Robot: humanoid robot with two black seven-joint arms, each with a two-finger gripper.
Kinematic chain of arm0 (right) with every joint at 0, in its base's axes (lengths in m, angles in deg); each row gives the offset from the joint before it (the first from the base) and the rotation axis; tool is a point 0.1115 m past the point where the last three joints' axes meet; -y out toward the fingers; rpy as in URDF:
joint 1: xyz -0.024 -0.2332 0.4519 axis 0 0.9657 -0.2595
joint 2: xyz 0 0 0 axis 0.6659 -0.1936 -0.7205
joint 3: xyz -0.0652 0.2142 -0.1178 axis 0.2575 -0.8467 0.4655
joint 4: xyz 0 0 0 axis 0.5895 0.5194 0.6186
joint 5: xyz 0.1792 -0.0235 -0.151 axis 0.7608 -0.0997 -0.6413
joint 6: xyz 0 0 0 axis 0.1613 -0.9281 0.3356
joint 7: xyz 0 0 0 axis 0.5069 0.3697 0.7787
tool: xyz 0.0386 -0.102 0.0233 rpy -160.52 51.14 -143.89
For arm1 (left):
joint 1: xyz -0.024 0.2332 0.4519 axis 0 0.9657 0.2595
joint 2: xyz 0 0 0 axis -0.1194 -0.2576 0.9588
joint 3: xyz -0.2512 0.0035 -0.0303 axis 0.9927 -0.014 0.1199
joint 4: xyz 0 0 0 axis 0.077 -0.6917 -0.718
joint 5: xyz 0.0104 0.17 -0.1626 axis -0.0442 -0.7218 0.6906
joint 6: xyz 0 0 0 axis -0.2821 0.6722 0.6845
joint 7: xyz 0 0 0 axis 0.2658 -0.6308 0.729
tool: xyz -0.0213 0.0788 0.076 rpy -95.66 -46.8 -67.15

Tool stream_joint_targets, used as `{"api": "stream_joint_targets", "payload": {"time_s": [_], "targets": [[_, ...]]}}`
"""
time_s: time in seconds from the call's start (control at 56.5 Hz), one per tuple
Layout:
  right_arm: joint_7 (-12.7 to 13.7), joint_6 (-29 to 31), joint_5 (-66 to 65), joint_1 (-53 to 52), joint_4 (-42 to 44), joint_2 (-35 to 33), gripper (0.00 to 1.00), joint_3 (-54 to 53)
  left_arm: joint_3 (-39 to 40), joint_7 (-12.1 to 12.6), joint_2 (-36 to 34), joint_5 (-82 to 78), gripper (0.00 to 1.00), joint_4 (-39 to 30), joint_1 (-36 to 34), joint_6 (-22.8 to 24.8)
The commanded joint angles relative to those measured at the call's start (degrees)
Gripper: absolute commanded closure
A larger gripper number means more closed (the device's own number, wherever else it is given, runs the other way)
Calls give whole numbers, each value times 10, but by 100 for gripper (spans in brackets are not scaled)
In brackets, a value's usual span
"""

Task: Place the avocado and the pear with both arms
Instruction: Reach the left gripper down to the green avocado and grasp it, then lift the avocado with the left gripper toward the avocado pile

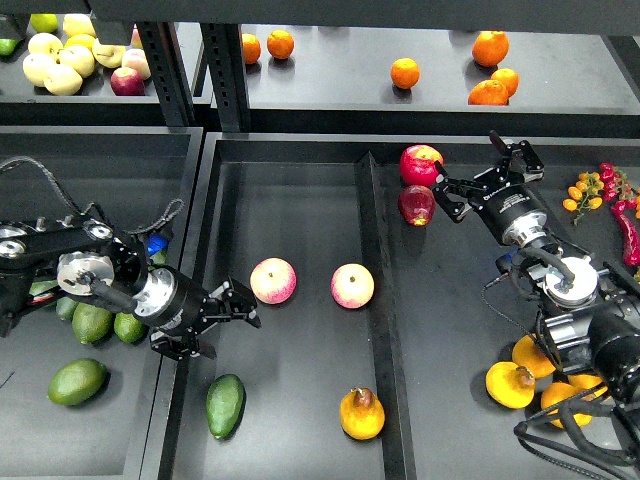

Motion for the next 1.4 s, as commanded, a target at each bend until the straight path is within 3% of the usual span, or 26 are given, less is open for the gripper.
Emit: {"api": "stream_joint_targets", "payload": {"time_s": [0.0, 0.283, 1.116, 1.24, 1.363, 1.381], "targets": [[0, 0, 0, 2, 0, 0, 0, 0, -11, 0, 21, -49, 12, 9, 17, 0], [0, 0, 0, 7, 0, 0, 1, 0, -10, 0, 57, -138, 12, 62, 72, 0], [0, 0, 0, 19, -3, 0, 0, 0, -4, 0, 136, -151, 12, 163, 95, 0], [0, 0, 0, 18, -3, 0, 0, 0, -3, 0, 144, -159, 18, 169, 104, 0], [0, 0, 0, 19, -3, 0, 0, 0, -1, 0, 151, -161, 33, 170, 113, 0], [0, 0, 0, 19, -3, 0, 0, 0, 2, 0, 156, -169, 39, 170, 116, 0]]}}
